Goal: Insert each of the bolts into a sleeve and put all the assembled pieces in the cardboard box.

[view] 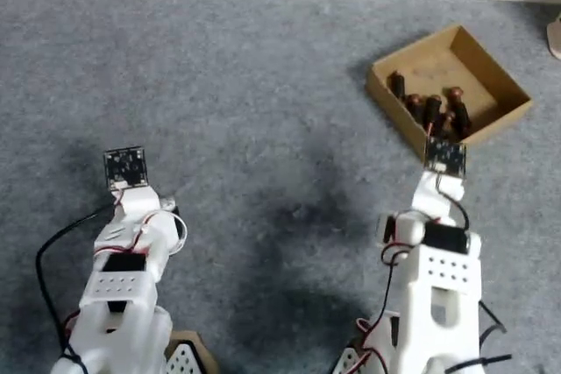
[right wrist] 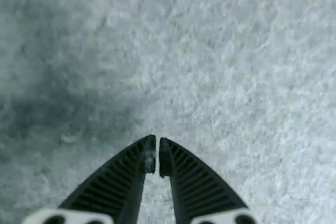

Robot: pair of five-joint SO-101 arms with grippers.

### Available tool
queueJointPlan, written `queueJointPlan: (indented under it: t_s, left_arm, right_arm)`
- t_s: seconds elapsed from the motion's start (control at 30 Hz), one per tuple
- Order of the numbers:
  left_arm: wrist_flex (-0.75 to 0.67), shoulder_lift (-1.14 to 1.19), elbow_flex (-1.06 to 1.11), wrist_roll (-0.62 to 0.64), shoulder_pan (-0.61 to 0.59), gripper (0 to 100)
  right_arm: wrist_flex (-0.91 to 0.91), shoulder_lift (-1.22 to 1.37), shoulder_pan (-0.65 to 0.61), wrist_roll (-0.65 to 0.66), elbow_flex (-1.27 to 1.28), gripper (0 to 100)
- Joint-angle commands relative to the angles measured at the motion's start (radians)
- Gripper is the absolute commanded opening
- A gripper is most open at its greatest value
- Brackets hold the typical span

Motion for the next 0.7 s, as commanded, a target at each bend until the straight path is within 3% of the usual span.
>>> queueJointPlan:
  t_s: [0.0, 0.5, 0.67]
  left_arm:
    - [0.103, -0.101, -0.007, -0.026, -0.008, 1]
    - [0.807, -0.909, 0.11, -0.029, -0.007, 1]
    - [0.833, -0.866, 0.119, -0.029, -0.002, 1]
  right_arm:
    - [-0.061, -0.073, -0.001, -0.009, 0.067, 0.4]
    - [-0.108, -0.364, -0.001, -0.006, 0.348, 0.4]
    - [-0.108, -0.493, -0.001, -0.006, 0.44, 0.4]
